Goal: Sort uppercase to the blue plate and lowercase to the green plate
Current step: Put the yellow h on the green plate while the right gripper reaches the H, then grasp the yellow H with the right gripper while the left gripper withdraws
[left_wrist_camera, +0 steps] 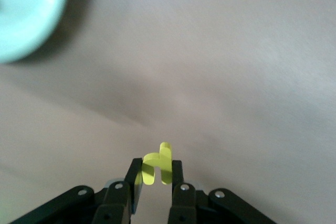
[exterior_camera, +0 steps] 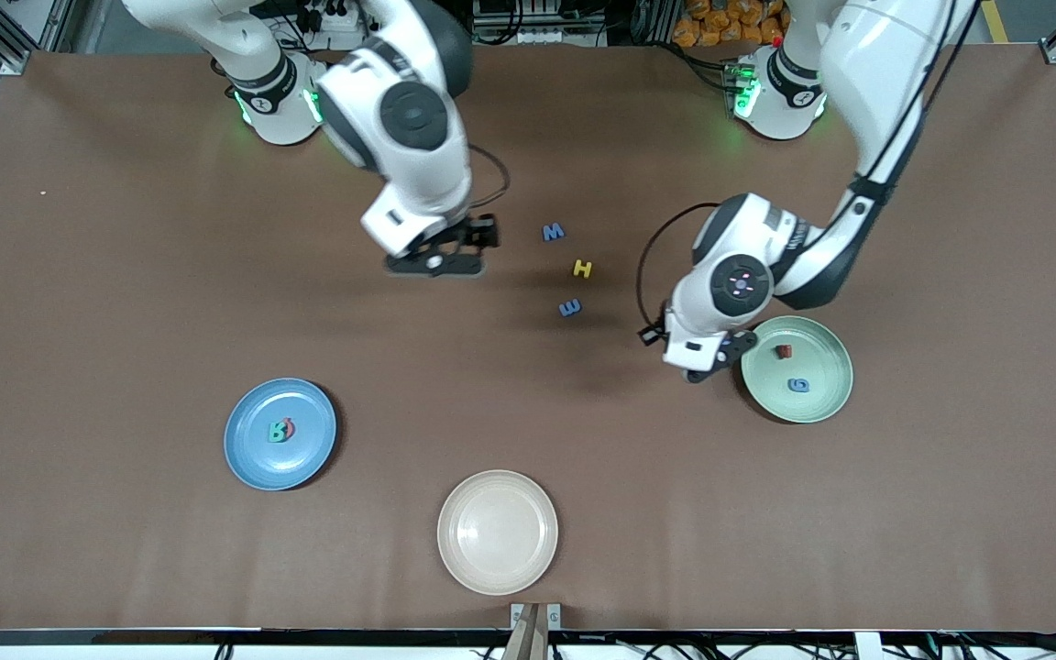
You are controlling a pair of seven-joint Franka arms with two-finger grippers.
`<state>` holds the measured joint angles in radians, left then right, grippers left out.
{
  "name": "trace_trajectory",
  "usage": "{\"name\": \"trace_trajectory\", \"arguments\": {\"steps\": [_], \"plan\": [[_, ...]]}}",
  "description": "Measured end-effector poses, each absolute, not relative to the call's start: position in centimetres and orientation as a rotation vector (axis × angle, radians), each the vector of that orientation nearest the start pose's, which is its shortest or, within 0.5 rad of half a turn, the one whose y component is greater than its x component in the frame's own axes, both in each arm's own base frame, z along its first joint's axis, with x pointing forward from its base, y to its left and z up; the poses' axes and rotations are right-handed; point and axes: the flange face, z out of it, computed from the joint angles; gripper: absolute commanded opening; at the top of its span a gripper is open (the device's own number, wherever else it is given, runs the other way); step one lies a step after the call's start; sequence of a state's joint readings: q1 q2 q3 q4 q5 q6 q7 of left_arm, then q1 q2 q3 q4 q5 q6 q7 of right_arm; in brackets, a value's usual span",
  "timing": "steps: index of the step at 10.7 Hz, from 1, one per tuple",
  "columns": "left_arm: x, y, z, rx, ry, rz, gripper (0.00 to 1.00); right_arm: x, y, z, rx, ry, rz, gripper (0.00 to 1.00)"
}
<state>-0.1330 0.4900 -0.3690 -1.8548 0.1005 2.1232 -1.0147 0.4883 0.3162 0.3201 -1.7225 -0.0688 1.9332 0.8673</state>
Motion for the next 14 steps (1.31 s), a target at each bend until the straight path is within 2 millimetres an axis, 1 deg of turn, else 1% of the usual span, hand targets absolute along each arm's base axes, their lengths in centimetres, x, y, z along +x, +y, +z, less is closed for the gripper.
{"name": "trace_trajectory", "arguments": {"steps": [1, 2, 3, 4, 5, 6, 7, 8, 9, 11, 12, 14], "plan": [[55.5, -26.4, 26.1, -2.942, -0.635, 0.274, 0.0, 43.6, 46.8, 38.7, -3.159, 0.121, 0.116, 1.0], [55.9, -24.6, 26.1, -2.907, -0.562, 0.25, 0.0, 42.2, 49.1, 36.8, -3.143, 0.161, 0.093, 0.99], [56.2, -22.9, 25.8, -2.884, -0.5, 0.24, 0.0, 40.7, 51.2, 34.4, -3.154, 0.186, 0.061, 0.99], [56.4, -21.2, 25.4, -2.871, -0.446, 0.245, 0.0, 39.2, 52.8, 31.5, -3.185, 0.223, 0.021, 0.98], [56.5, -19.6, 25.0, -2.857, -0.393, 0.252, 0.0, 38.3, 54.3, 28.9, -3.201, 0.274, -0.007, 0.98], [56.7, -18.1, 24.6, -2.841, -0.351, 0.259, 0.0, 38.1, 55.8, 27.1, -3.198, 0.32, -0.011, 0.96], [56.8, -16.8, 24.3, -2.83, -0.315, 0.268, 0.0, 38.2, 57.3, 25.9, -3.183, 0.355, -0.003, 0.95], [56.9, -15.8, 24.2, -2.825, -0.289, 0.272, 0.17, 38.4, 58.5, 25.1, -3.157, 0.382, -0.002, 0.94], [57.0, -15.3, 24.2, -2.82, -0.269, 0.269, 0.46, 38.5, 59.5, 24.4, -3.123, 0.408, -0.012, 0.94], [57.2, -14.8, 24.1, -2.797, -0.243, 0.248, 0.79, 38.2, 60.7, 22.8, -3.081, 0.429, -0.046, 0.89], [57.2, -14.7, 24.1, -2.792, -0.237, 0.245, 1.0, 38.0, 61.0, 21.9, -3.074, 0.416, -0.063, 0.86], [57.2, -14.7, 24.1, -2.791, -0.235, 0.244, 1.0, 37.7, 61.1, 20.3, -3.081, 0.392, -0.094, 0.84]]}}
